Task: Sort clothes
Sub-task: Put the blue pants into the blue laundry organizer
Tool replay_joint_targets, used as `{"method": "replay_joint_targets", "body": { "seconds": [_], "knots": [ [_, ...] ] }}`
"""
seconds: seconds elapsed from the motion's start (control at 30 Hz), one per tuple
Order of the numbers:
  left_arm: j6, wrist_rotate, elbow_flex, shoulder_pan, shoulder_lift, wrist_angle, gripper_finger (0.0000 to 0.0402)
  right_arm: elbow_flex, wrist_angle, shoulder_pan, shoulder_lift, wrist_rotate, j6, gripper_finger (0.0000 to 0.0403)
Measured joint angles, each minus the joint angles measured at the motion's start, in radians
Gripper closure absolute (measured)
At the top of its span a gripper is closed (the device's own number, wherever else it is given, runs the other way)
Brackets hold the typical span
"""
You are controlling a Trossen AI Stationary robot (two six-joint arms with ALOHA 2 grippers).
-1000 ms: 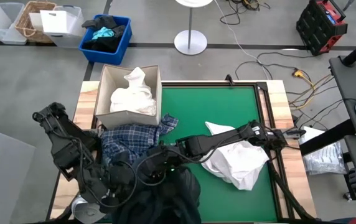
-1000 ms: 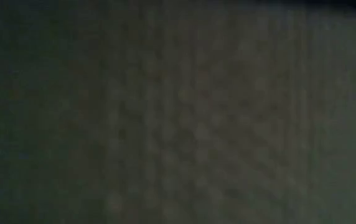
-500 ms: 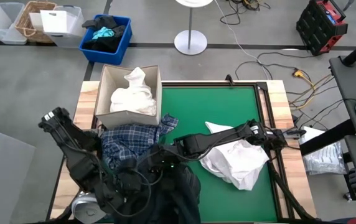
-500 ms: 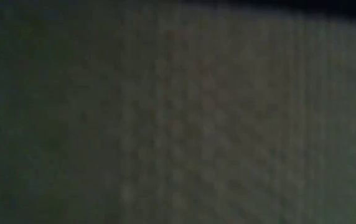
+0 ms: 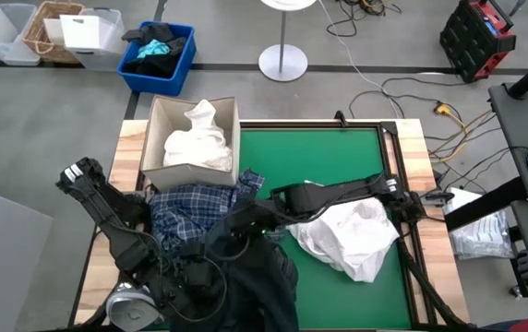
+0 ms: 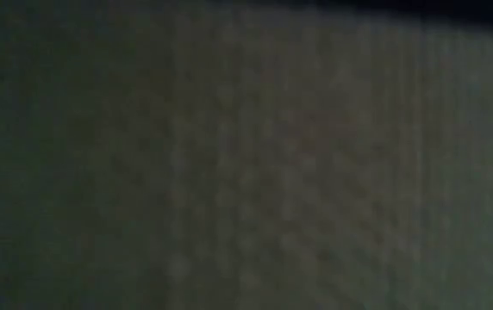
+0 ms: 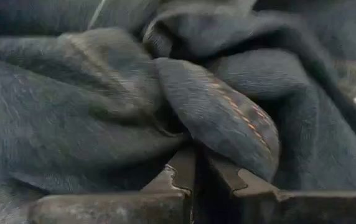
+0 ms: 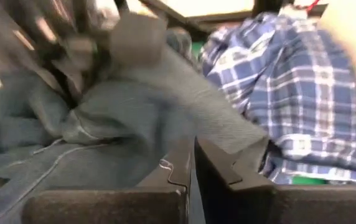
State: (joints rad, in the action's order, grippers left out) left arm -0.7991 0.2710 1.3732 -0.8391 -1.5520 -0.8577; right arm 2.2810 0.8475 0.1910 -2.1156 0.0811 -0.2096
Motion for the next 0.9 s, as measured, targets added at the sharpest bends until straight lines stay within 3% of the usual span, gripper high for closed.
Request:
{"method": "replay_joint_targets", "body": {
  "seconds": [0.23,0.47,0.6,0.9],
  "knots": [
    [-0.023,-0.092,-0.082,0.003,0.000,0.029,0.0401,0.001,0.045,0.003,0.112,-0.015,-0.012,0.0390],
    [-0.007,-0.099,-0.134,0.023,0.003,0.044,0.0401,-0.021,0.222,0.075,0.221,-0.129,-0.047,0.0390],
    [0.060,-0.095,-0.143,0.049,0.003,0.042,0.0401,-0.096,0.203,0.124,0.230,-0.161,-0.068,0.0390],
    [0.170,-0.068,-0.145,0.119,0.020,-0.007,0.0401,-0.402,-0.240,0.128,0.222,-0.100,-0.087,0.0391]
  ]
}}
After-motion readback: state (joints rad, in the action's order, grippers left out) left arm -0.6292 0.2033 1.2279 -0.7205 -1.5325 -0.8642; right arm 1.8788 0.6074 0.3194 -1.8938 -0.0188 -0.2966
